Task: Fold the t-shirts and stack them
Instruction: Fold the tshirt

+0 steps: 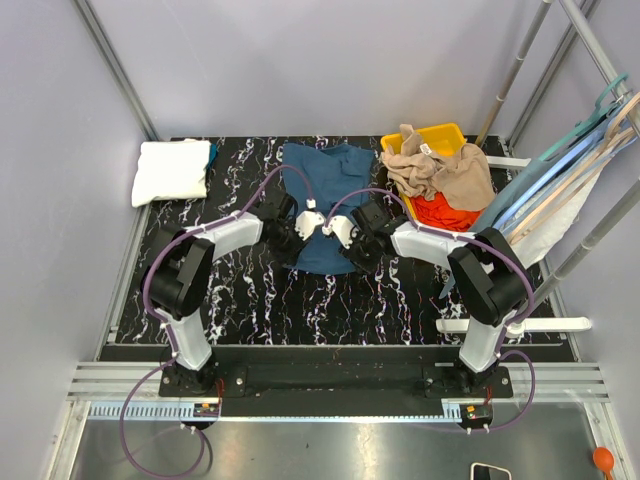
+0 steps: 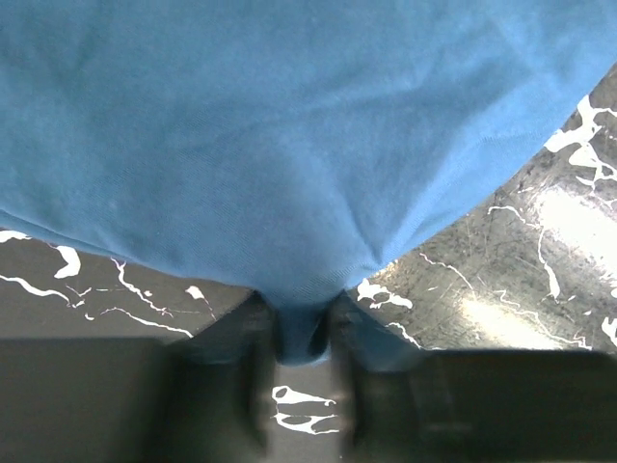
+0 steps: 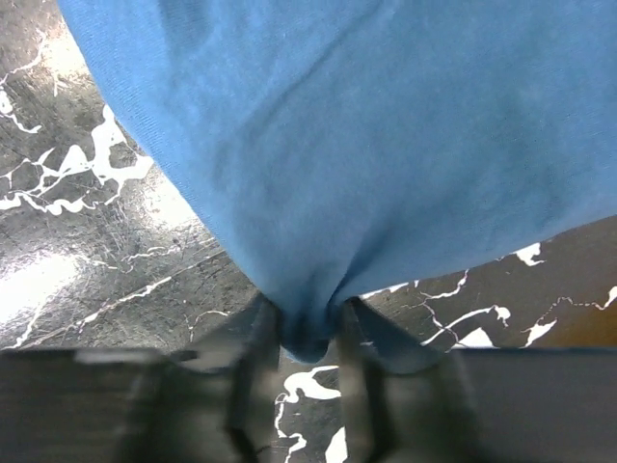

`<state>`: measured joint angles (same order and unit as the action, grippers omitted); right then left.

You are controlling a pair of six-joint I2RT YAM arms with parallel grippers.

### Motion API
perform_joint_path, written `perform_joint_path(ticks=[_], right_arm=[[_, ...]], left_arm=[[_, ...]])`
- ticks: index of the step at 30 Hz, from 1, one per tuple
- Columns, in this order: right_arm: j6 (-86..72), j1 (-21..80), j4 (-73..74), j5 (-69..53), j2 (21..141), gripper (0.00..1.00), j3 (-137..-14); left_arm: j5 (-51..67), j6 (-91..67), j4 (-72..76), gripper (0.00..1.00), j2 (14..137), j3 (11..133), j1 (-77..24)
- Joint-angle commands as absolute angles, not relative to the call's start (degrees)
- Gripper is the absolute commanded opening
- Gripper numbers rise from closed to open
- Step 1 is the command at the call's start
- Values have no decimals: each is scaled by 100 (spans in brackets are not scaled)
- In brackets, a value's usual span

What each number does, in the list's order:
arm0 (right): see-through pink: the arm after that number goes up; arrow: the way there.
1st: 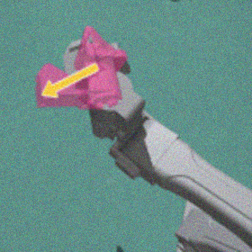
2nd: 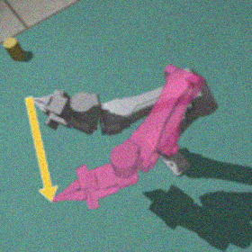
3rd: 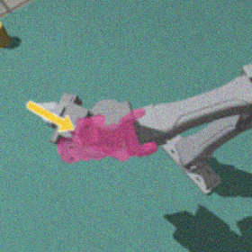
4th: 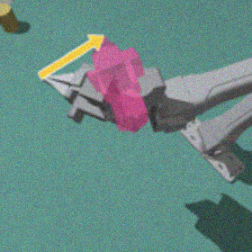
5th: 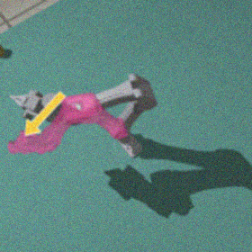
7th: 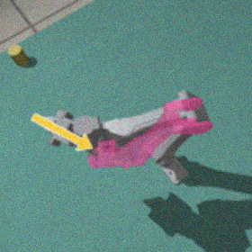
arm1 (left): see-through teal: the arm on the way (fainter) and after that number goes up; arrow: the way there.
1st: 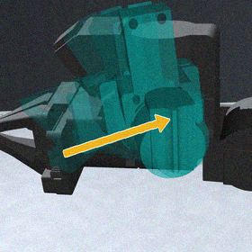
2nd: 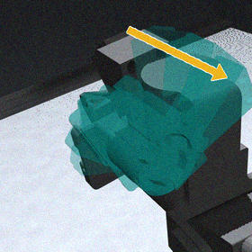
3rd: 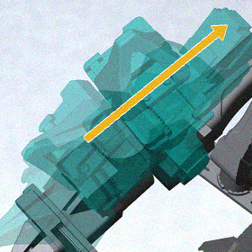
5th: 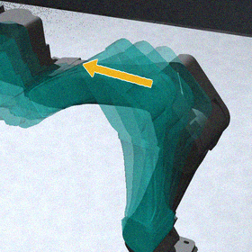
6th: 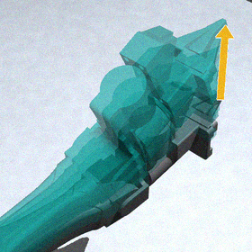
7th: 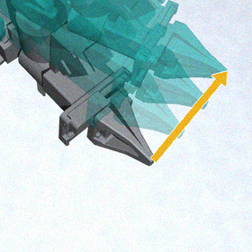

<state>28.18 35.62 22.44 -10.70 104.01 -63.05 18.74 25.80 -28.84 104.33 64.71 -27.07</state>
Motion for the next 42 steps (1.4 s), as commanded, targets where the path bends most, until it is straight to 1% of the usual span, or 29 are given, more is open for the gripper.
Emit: perform_joint_path(ticks=[1,2,3,7,13,17,18,22,25,30,35,39,42], right_arm=[[3023,3595,2250,-888,10653,11,-6223],[2997,3595,2311,-888,10635,5,-6205],[2988,3595,2346,-914,10583,0,-6162],[2979,3647,2583,-975,10328,0,-6065],[3050,4104,3154,-993,9836,0,-5994],[3059,4587,3392,-914,9414,0,-5766],[3059,4814,3436,-897,9352,0,-5731],[3032,5202,3699,-861,8966,0,-5651],[2919,5422,3936,-931,8658,0,-5704],[2742,5721,4279,-747,8166,0,-5818],[3005,5722,4368,-194,7928,0,-6073],[3155,5713,4342,149,7884,0,-6275],[3243,5704,4272,360,7928,0,-6346]], left_arm=[[1855,2637,-3234,9,10556,6074,-2918],[1820,2619,-3226,2,10530,6038,-2927],[1828,2628,-3234,0,10460,5942,-2935],[1837,2628,-3252,0,10240,5661,-2997],[1661,2751,-3550,0,9678,5292,-3173],[1424,2944,-3744,0,9072,4836,-3322],[1415,2970,-3762,0,8966,4747,-3331],[1441,3076,-3902,0,8404,4316,-3419],[1109,3234,-4016,0,7790,4026,-3656],[1081,3287,-4438,0,7050,4069,-3779],[783,3278,-4667,0,6320,4447,-3779],[440,3410,-4606,0,6301,4816,-3744],[483,3524,-4492,0,6573,5176,-3604]])
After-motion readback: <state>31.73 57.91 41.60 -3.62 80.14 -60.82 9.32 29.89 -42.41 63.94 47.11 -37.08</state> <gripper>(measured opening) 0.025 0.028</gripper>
